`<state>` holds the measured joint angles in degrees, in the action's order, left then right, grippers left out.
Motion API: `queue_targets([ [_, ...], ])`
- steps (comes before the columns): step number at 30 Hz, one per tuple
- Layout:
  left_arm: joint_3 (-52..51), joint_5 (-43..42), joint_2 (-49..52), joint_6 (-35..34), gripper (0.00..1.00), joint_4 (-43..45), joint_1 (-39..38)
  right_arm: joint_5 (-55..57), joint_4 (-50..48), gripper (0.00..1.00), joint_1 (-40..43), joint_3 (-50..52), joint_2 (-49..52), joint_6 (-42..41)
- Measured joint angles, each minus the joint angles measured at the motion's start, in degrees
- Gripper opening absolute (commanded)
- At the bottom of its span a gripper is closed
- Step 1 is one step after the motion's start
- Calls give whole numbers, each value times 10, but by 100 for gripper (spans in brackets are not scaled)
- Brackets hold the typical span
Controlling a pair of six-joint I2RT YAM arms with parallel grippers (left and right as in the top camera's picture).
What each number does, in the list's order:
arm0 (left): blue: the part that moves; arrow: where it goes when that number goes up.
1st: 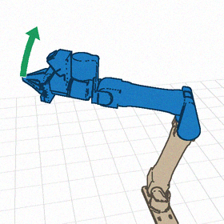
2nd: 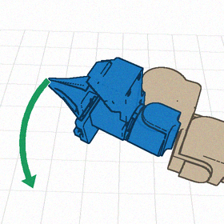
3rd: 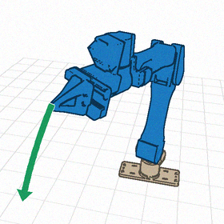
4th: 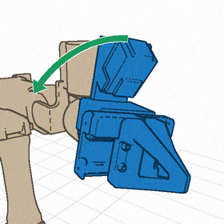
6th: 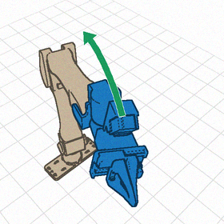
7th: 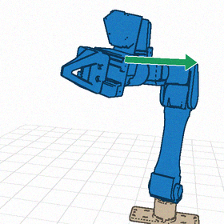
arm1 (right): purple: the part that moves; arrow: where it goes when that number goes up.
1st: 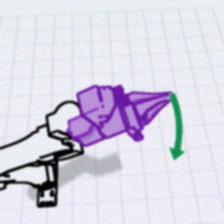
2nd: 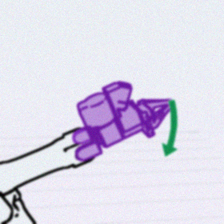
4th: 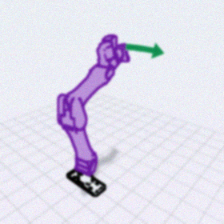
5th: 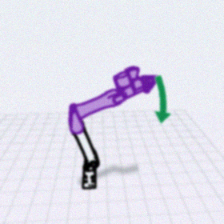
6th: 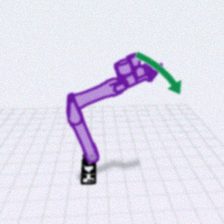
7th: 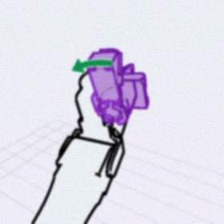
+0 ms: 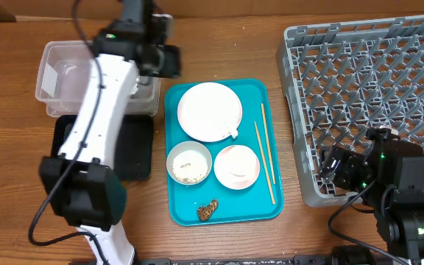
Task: Sort waste into correct bins and load items into the dishwasher
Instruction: 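Reach left gripper to the white tissue on the plate and grasp, then carry the tissue with left gripper and drop into clear bin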
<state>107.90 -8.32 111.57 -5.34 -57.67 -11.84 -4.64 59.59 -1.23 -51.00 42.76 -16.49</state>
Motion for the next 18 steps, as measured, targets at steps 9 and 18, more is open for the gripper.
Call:
queue_targets([
  [9, -8, -7, 60, 1, 57, -3, -113, 0, 0, 100, 0, 0, 0, 0],
  [18, -15, -9, 177, 11, 43, -16, -169, 0, 1, 100, 0, 0, 0, 0],
])
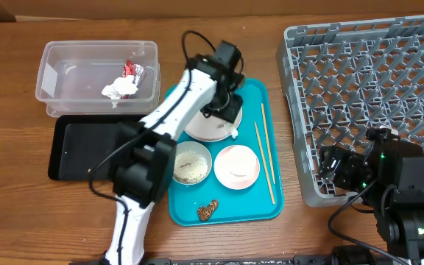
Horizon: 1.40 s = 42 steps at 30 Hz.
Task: Sort waste into correct bins and load items into the dishwasher
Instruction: 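Carry the tissue with left gripper and drop into clear bin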
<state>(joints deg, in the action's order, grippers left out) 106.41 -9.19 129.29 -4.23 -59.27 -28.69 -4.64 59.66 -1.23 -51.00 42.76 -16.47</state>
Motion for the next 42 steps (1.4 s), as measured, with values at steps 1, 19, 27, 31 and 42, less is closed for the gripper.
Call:
queue_targets([
  [1, 0, 0, 9, 0, 28, -3, -2, 0, 0, 100, 0, 0, 0, 0],
  [19, 31, 68, -56, 13, 4, -64, 63, 0, 0, 100, 0, 0, 0, 0],
  [27, 56, 109, -172, 16, 57, -45, 195, 0, 0, 100, 0, 0, 0, 0],
  [31, 56, 116, -168, 10, 76, -43, 249, 0, 0, 100, 0, 0, 0, 0],
  [42, 56, 79, -166, -1, 85, -91, 290, 0, 0, 100, 0, 0, 0, 0],
])
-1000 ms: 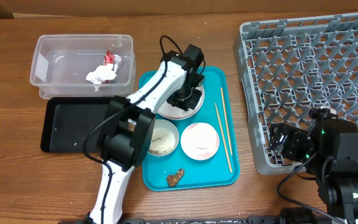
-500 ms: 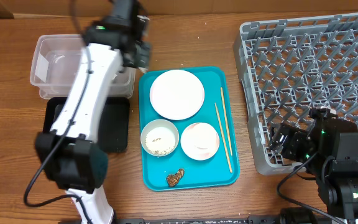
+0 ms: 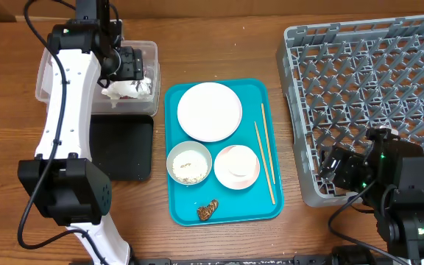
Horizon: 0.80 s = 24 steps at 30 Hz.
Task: Sort waste into correct bins and load items into the dishwasher
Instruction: 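Carry the tissue with left gripper and drop into clear bin, then reach left gripper to the white cup on the tray and grasp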
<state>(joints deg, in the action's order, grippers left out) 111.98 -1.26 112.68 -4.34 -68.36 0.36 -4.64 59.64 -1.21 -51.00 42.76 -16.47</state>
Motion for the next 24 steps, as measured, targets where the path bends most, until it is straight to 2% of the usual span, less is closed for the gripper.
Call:
queue_targets([
  [3, 0, -13, 0, 0, 86, -9, -3, 0, 0, 100, 0, 0, 0, 0],
  [5, 0, -24, 0, 0, 100, -17, -4, 0, 0, 100, 0, 0, 0, 0],
  [13, 0, -103, 0, -3, 100, -50, -10, 0, 0, 100, 0, 0, 0, 0],
  [16, 0, -122, 0, -16, 96, -89, -12, 0, 0, 100, 0, 0, 0, 0],
  [20, 0, -115, 0, -27, 97, -136, -33, 0, 0, 100, 0, 0, 0, 0],
  [24, 0, -69, 0, -48, 98, -169, -87, 0, 3, 100, 0, 0, 0, 0],
])
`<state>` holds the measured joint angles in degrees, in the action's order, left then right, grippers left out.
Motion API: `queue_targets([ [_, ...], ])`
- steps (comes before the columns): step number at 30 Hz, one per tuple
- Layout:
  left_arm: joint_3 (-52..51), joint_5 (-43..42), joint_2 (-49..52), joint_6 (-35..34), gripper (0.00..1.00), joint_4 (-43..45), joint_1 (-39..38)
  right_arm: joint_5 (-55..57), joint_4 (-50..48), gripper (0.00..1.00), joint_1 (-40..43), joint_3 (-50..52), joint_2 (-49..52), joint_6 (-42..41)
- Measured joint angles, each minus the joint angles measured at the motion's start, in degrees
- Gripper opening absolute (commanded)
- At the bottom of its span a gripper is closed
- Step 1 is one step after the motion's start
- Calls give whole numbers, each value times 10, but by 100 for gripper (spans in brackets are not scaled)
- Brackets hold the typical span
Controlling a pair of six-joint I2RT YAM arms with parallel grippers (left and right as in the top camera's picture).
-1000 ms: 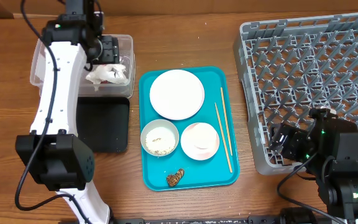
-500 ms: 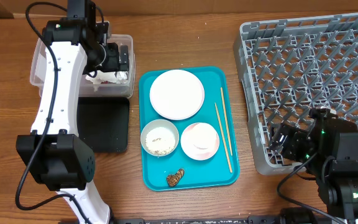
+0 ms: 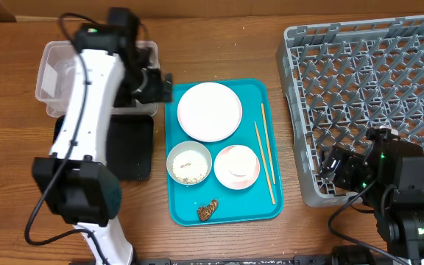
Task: Sort waste into correct bins and load items into the dishwasher
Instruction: 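Reach left gripper to the white cup on the tray and grasp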
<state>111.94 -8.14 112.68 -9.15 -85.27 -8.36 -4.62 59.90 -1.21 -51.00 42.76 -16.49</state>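
A teal tray (image 3: 271, 99) holds a large white plate (image 3: 210, 110), a bowl with crumbs (image 3: 189, 163), a small pinkish plate (image 3: 236, 166), a pair of chopsticks (image 3: 264, 151) and a brown food scrap (image 3: 207, 210). My left gripper (image 3: 153, 85) hangs over the right edge of the clear bin (image 3: 54, 70), just left of the tray; its jaws cannot be made out. The arm hides what lies in the bin. My right gripper (image 3: 330, 166) rests by the front left corner of the grey dishwasher rack (image 3: 374, 73), its state unclear.
A black bin (image 3: 127, 151) sits in front of the clear bin, partly under my left arm. The rack fills the right side of the table. A strip of bare wood separates the tray from the rack.
My left gripper has moved from over the middle of the clear bin to its right edge, closer to the tray. The right arm is unchanged, as are the items on the tray.
My left gripper first hung at the clear bin's right edge, with a small white scrap on the large plate's rim. Then it was over that plate. Later it stood over the bin and the scrap was gone from the plate. Now it is back at the bin's right edge.
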Motion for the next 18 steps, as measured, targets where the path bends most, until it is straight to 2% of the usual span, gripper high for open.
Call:
queue_targets([
  [8, 0, 64, 0, -44, 96, -42, -109, 0, 4, 100, 0, 0, 0, 0],
  [18, -2, 101, -18, -86, 96, -87, -157, 0, 9, 100, 0, 0, 0, 0],
])
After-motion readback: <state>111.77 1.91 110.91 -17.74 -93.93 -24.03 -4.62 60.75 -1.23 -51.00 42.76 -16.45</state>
